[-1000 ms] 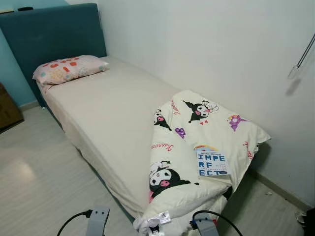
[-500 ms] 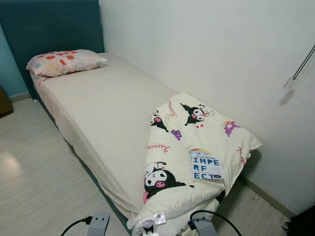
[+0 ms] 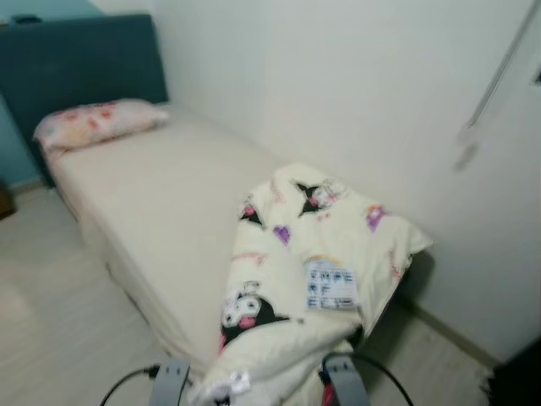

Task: Clean up the room

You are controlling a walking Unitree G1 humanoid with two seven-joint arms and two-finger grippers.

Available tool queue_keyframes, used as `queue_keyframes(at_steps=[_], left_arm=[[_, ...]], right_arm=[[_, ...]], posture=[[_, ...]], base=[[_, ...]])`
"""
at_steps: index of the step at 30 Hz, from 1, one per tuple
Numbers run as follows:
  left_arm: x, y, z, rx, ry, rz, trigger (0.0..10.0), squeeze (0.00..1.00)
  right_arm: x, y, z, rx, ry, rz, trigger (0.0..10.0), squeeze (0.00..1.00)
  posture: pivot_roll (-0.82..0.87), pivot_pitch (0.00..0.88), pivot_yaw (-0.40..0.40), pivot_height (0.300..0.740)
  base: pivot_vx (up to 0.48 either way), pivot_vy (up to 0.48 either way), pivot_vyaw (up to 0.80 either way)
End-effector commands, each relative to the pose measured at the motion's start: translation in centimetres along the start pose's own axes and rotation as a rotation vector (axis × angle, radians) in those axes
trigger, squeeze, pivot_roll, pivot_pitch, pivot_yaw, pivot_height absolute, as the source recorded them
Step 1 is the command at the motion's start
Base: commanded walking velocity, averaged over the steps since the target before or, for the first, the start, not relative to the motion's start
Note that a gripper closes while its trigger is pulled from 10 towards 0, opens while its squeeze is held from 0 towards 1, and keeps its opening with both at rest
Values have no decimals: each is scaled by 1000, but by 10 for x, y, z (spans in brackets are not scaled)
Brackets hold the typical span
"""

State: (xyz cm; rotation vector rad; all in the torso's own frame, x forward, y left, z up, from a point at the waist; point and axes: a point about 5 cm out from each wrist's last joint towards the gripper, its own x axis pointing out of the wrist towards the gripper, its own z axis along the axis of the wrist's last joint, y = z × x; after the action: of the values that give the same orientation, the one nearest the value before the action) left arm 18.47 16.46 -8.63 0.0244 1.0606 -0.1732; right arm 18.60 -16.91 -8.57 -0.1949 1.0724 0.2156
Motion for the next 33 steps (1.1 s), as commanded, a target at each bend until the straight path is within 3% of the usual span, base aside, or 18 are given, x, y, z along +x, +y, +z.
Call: queue_keyframes(at_steps=[1, 11, 33], left_arm=[[0, -3, -1, 22, 10, -10, 10000, 0], [1, -3, 1, 35, 10, -15, 10000, 0], [0, -4, -8, 32, 40, -19, 10000, 0]], right_arm=[[-1, -5, -2, 18, 6, -17, 10000, 0], [-1, -3, 0, 33, -21, 13, 10000, 0], [-1, 6, -5, -25, -29, 64, 10000, 0]], posture=[[-79, 0, -16, 721], [-83, 0, -2, 721], [-101, 0, 14, 721]], base=[[0, -435, 0], [0, -437, 0], [0, 0, 751]])
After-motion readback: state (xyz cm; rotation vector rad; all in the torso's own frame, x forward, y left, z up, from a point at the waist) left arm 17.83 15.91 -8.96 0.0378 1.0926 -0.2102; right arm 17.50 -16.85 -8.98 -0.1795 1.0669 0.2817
